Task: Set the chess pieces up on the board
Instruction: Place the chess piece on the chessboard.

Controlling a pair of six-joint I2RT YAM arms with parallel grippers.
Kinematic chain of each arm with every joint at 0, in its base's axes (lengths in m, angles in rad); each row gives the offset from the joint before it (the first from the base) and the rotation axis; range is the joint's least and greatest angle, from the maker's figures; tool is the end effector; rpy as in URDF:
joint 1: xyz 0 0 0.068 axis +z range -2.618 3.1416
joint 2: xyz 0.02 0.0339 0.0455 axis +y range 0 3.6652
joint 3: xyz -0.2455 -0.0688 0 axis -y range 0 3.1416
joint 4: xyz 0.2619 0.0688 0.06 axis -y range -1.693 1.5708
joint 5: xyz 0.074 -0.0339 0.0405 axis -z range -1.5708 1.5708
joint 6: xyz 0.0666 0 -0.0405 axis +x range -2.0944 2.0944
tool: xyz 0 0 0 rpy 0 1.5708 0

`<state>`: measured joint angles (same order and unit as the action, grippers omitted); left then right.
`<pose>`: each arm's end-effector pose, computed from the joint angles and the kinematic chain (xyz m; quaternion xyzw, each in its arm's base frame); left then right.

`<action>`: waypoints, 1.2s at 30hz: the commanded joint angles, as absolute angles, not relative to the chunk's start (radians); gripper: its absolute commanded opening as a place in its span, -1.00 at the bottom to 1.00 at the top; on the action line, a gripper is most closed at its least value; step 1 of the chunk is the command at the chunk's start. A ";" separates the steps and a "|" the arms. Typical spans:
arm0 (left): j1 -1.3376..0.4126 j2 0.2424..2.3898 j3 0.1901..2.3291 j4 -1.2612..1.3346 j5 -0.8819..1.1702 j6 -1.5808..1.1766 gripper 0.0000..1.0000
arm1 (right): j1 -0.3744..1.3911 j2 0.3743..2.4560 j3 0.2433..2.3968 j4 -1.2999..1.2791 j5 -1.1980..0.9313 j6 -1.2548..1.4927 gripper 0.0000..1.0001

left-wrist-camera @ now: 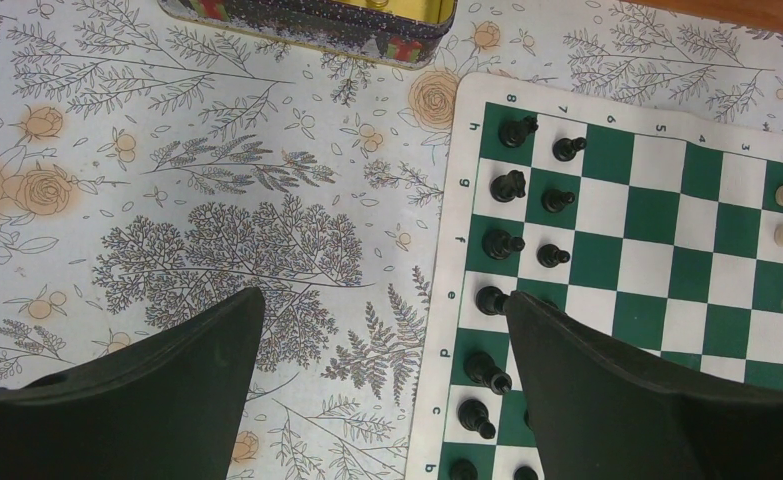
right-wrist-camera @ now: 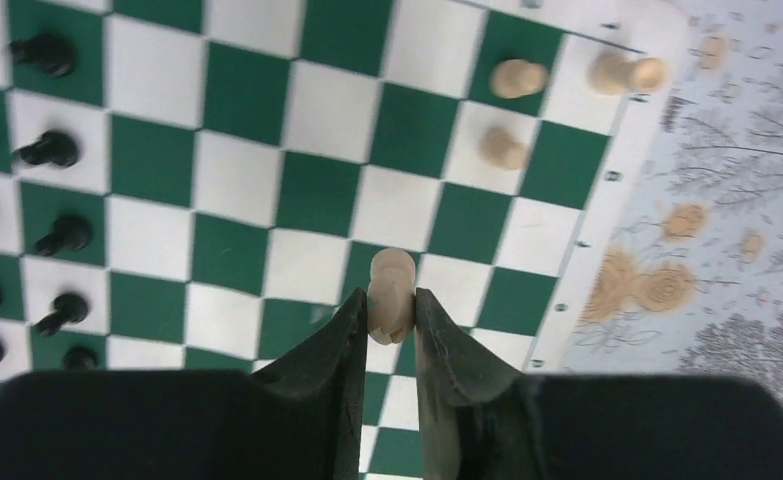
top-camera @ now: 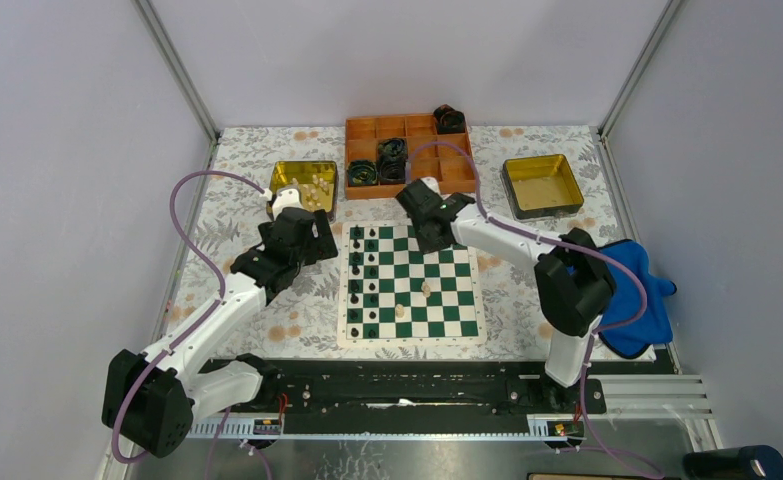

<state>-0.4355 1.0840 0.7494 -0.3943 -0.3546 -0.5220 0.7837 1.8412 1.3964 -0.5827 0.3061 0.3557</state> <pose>0.2582 -0.0946 0.2103 -0.1108 0.8944 -0.0424 0.4312 0.3109 0.2815 0.1738 -0.1622 0.9390 0.0194 0.3025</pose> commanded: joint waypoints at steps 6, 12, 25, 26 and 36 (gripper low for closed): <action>-0.426 1.082 0.739 -0.339 -0.356 -0.532 0.98 | 0.601 1.750 1.421 -0.636 0.338 0.306 -0.65; -0.426 1.092 0.742 -0.337 -0.353 -0.534 0.97 | 0.548 1.775 1.419 -0.633 0.324 0.296 -0.64; -0.426 1.098 0.743 -0.339 -0.362 -0.521 0.98 | 0.505 1.891 1.447 -0.597 0.275 0.293 -0.62; -0.426 1.098 0.743 -0.338 -0.362 -0.522 0.98 | 0.501 1.897 1.449 -0.594 0.272 0.292 -0.62; -0.426 1.101 0.738 -0.338 -0.362 -0.522 0.97 | 0.489 1.948 1.474 -0.578 0.243 0.289 -0.62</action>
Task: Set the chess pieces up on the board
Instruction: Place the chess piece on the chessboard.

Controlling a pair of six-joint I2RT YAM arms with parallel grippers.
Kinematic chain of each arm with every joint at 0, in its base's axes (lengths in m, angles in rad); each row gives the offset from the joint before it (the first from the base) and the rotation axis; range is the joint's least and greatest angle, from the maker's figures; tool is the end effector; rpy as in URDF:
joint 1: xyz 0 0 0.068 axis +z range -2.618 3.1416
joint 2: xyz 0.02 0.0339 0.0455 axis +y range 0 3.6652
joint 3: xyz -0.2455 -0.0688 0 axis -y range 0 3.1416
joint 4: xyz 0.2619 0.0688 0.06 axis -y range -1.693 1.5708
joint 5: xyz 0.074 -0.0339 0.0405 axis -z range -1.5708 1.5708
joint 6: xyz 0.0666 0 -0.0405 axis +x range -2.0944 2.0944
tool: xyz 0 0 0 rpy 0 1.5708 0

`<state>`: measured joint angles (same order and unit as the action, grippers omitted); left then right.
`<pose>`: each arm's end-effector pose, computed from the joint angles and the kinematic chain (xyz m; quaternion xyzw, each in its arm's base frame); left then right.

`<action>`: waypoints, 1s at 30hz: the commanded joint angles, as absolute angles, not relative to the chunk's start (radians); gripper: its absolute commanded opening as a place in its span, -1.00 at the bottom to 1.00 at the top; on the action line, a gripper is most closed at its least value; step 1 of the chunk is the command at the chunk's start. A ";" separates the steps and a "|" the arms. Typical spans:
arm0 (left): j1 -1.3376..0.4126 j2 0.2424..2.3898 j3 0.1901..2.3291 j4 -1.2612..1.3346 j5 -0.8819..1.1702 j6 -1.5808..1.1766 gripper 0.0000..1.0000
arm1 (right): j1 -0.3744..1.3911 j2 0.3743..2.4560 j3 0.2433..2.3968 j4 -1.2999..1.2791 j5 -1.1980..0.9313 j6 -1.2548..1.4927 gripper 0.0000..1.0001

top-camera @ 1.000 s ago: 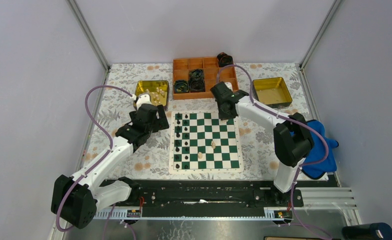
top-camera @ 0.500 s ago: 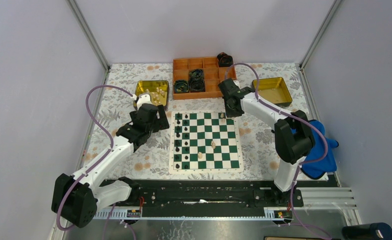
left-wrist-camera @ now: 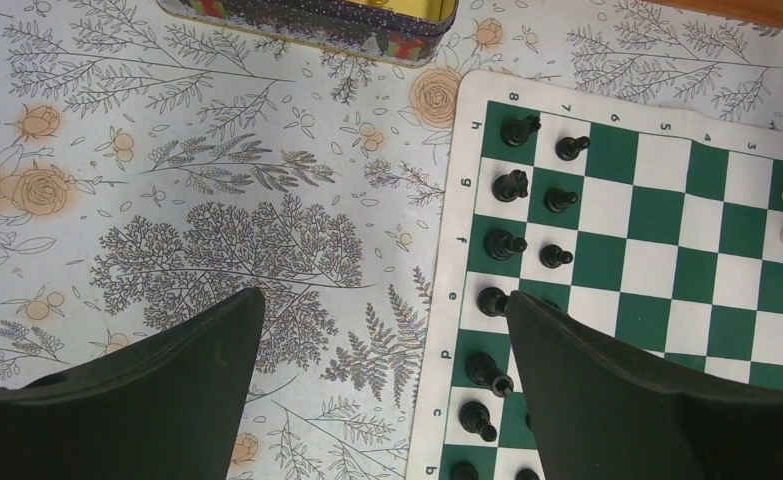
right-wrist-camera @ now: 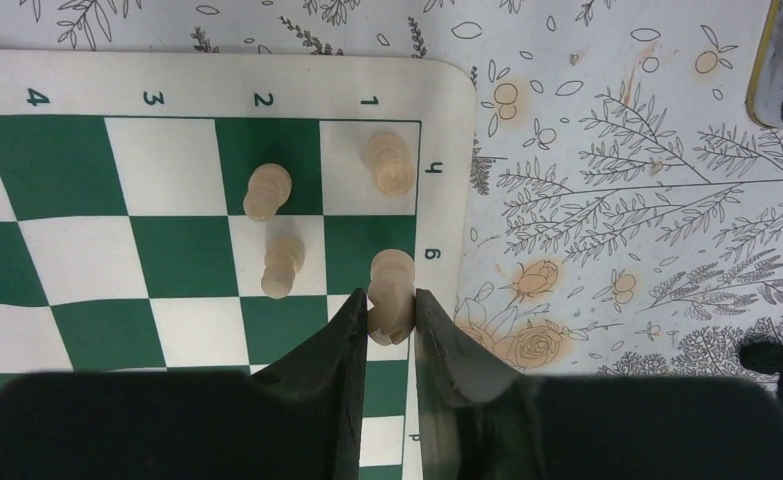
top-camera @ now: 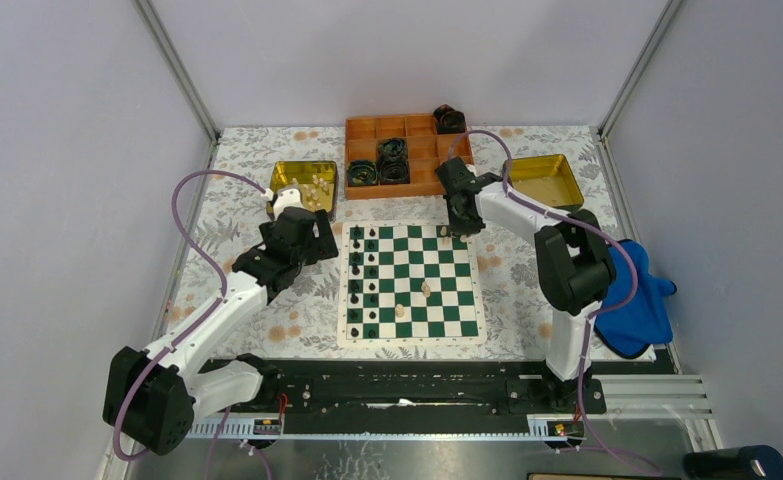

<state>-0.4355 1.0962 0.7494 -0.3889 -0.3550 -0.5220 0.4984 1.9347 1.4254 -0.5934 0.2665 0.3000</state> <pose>0.2597 -0.0953 0.2077 -0.1104 0.8958 -0.0406 0.4286 0.3840 0.1890 0.1442 -0.0648 0.9624 -0.0297 0.2620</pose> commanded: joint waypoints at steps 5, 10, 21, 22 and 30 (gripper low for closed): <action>-0.426 1.103 0.736 -0.337 -0.361 -0.522 0.98 | 0.482 1.969 1.487 -0.574 0.225 0.293 -0.60; -0.425 1.105 0.735 -0.336 -0.362 -0.523 0.97 | 0.479 1.983 1.489 -0.569 0.215 0.297 -0.59; -0.426 1.106 0.731 -0.335 -0.362 -0.527 0.97 | 0.474 1.999 1.485 -0.567 0.199 0.299 -0.51; -0.426 1.106 0.731 -0.335 -0.362 -0.528 0.97 | 0.473 1.998 1.485 -0.566 0.198 0.298 -0.48; -0.426 1.110 0.730 -0.330 -0.356 -0.529 0.97 | 0.471 1.993 1.483 -0.566 0.196 0.293 -0.23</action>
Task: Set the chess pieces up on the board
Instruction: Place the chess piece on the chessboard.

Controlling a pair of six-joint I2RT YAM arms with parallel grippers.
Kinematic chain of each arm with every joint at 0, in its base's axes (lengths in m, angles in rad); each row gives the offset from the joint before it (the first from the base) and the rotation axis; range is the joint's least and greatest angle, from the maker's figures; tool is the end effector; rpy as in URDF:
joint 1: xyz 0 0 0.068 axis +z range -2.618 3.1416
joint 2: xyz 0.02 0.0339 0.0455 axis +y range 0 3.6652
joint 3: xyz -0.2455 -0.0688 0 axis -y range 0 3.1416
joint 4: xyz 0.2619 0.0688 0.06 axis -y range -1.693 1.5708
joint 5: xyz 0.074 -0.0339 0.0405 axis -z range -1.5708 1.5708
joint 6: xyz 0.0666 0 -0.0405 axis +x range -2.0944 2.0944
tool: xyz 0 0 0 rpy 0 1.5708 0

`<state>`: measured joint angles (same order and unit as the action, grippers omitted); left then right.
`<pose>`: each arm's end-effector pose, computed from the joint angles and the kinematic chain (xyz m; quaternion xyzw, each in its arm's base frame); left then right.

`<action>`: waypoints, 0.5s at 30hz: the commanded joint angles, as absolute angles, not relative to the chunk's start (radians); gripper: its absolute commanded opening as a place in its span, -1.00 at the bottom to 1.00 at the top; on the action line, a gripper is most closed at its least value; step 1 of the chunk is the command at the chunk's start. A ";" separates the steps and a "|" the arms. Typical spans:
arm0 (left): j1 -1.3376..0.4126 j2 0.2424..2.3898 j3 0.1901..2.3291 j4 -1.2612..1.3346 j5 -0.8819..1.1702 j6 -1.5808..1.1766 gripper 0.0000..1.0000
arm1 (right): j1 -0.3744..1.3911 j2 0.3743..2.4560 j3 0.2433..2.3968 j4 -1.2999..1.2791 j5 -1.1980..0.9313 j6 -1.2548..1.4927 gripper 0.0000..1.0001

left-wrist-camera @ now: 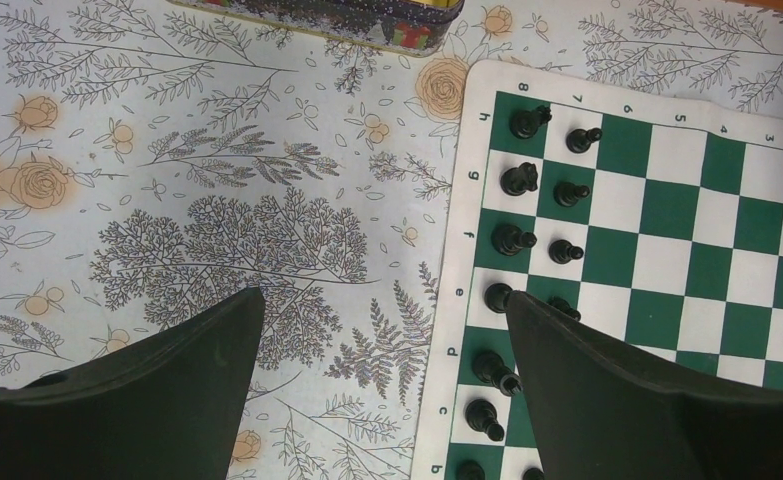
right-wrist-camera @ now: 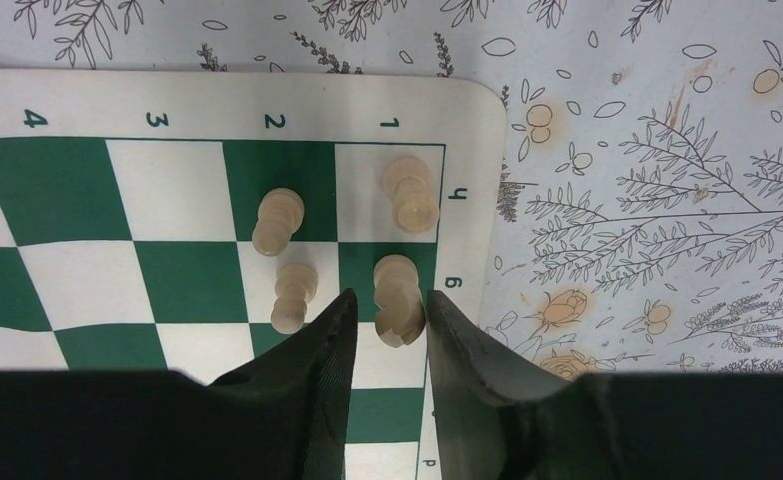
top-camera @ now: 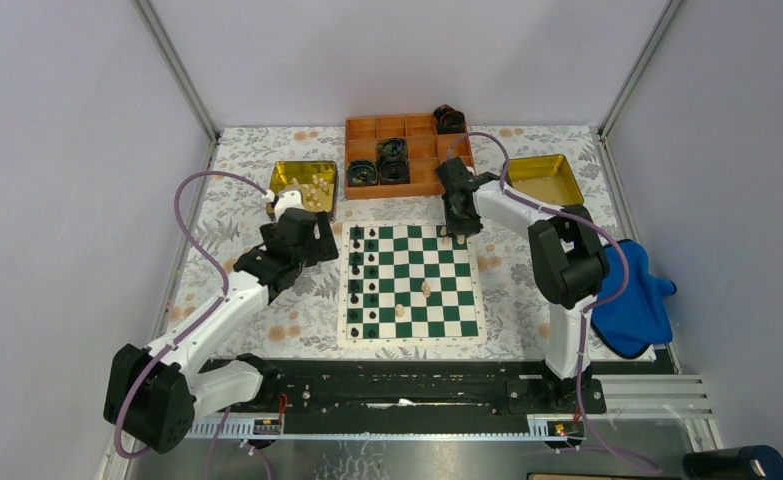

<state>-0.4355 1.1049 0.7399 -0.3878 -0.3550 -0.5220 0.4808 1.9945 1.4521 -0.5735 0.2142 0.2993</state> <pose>0.2594 -0.0952 0.2021 -0.1092 0.8992 -0.0365 0.4221 0.3943 0.1897 0.1286 -0.0638 0.9669 -0.0111 0.2470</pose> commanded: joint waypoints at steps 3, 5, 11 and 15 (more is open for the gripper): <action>-0.426 1.112 0.729 -0.328 -0.355 -0.529 0.98 | 0.472 1.989 1.484 -0.566 0.196 0.291 -0.18; -0.426 1.112 0.729 -0.329 -0.355 -0.530 0.98 | 0.472 1.985 1.485 -0.565 0.197 0.291 -0.16; -0.426 1.111 0.727 -0.328 -0.353 -0.533 0.97 | 0.471 1.958 1.493 -0.571 0.220 0.281 -0.13; -0.426 1.108 0.725 -0.324 -0.353 -0.535 0.98 | 0.472 1.918 1.512 -0.584 0.236 0.272 -0.11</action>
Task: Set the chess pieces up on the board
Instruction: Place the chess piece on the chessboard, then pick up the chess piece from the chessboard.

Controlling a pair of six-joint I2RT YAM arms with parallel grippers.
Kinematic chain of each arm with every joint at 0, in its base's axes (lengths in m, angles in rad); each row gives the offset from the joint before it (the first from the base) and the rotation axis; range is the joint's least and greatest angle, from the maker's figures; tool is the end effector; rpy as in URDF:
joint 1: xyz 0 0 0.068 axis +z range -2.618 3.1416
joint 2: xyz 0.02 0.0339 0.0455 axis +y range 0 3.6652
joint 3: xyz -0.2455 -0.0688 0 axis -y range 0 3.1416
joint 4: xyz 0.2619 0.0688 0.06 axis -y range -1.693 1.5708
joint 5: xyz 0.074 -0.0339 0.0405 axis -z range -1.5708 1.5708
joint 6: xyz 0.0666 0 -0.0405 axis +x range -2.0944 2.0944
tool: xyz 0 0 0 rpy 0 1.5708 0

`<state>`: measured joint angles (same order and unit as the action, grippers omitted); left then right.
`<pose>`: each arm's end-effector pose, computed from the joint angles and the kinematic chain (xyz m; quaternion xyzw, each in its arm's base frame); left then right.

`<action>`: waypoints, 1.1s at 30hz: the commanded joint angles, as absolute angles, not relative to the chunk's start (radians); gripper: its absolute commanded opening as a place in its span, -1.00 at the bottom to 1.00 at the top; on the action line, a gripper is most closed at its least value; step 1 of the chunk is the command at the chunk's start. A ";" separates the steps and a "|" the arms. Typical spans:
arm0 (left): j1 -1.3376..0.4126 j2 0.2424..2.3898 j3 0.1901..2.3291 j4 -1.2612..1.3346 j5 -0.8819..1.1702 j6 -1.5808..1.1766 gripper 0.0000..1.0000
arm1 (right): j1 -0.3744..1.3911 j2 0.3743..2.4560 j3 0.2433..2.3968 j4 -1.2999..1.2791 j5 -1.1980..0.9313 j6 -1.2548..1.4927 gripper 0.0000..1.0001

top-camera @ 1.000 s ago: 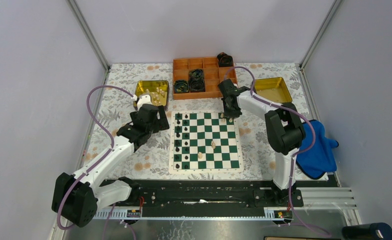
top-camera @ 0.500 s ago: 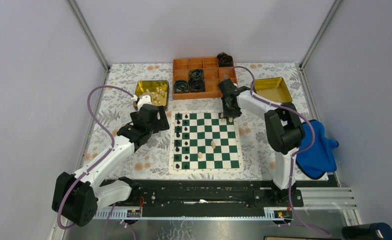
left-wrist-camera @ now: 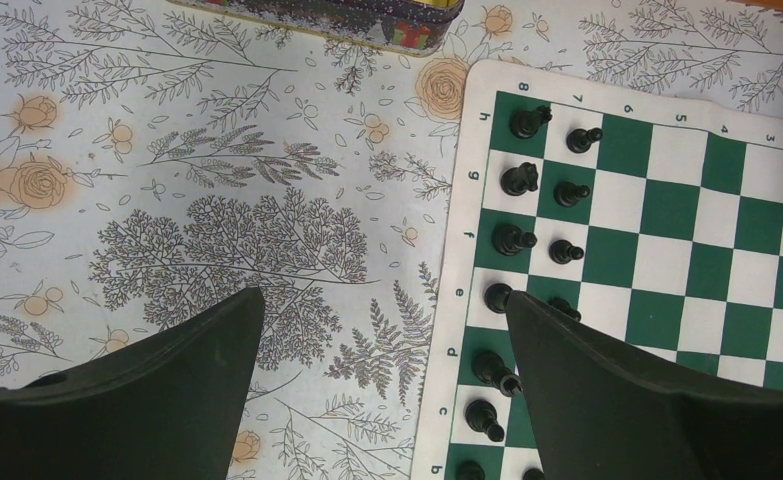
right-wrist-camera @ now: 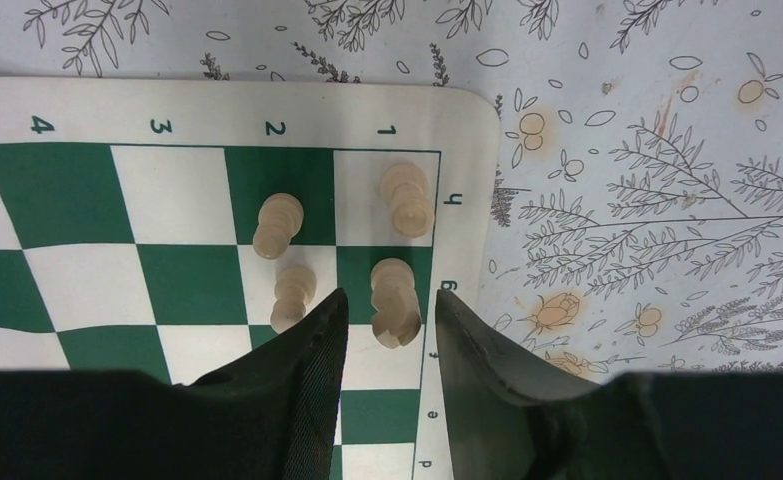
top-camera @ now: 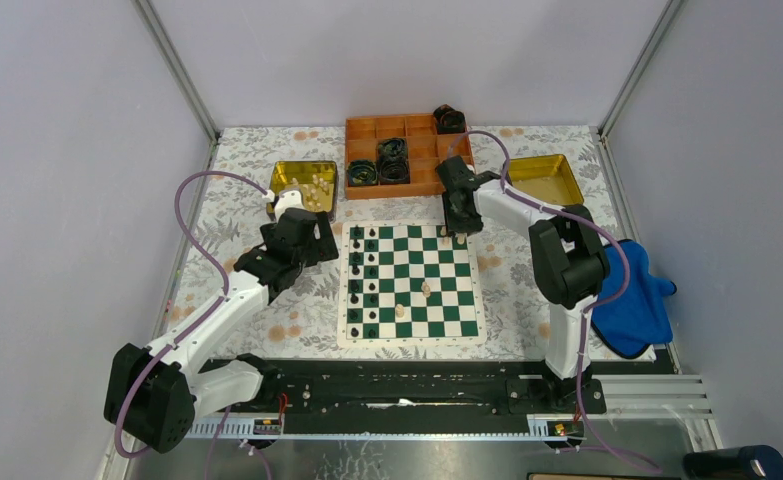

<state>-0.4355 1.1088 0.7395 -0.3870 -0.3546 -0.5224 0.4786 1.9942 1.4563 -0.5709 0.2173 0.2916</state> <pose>0.2597 -0.0954 0.2010 -0.1091 0.8999 -0.0359 0.4206 0.3958 0.1892 0.1302 -0.0656 0.9658 -0.0123 0.2506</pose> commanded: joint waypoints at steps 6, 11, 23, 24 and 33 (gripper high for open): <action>-0.426 1.108 0.721 -0.319 -0.349 -0.537 0.98 | 0.476 1.829 1.514 -0.609 0.223 0.269 0.09; -0.426 1.104 0.718 -0.313 -0.337 -0.541 0.97 | 0.530 1.746 1.479 -0.627 0.215 0.261 0.19; -0.428 1.094 0.710 -0.307 -0.316 -0.540 0.98 | 0.797 1.664 1.298 -0.552 0.151 0.265 0.32; -0.428 1.094 0.710 -0.307 -0.314 -0.540 0.98 | 0.809 1.663 1.285 -0.543 0.151 0.268 0.32; -0.429 1.091 0.709 -0.306 -0.302 -0.537 0.98 | 0.853 1.673 1.201 -0.503 0.151 0.303 0.30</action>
<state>-0.4355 1.1065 0.7193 -0.3576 -0.3122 -0.5331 0.8330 1.6897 1.2209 -0.5446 0.1623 0.2798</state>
